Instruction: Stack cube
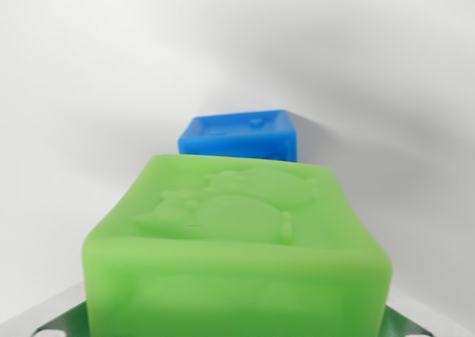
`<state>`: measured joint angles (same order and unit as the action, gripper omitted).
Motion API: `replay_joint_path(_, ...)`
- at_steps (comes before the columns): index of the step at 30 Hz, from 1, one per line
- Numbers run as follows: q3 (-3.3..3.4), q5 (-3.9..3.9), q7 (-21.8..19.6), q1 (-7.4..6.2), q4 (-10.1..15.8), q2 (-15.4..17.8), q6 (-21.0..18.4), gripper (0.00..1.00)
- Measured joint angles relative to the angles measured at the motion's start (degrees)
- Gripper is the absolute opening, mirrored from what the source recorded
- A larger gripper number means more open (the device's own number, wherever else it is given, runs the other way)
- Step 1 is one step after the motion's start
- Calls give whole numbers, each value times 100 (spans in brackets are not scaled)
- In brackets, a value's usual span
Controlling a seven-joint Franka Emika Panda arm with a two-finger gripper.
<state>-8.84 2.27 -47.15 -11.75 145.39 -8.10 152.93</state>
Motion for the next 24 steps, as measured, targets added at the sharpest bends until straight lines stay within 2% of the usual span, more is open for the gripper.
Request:
replay_joint_path(11, 48, 191, -139, -10, -9, -438, 426, 0)
replay_joint_path(24, 116, 332, -244, -48, -49, -761, 713, 0)
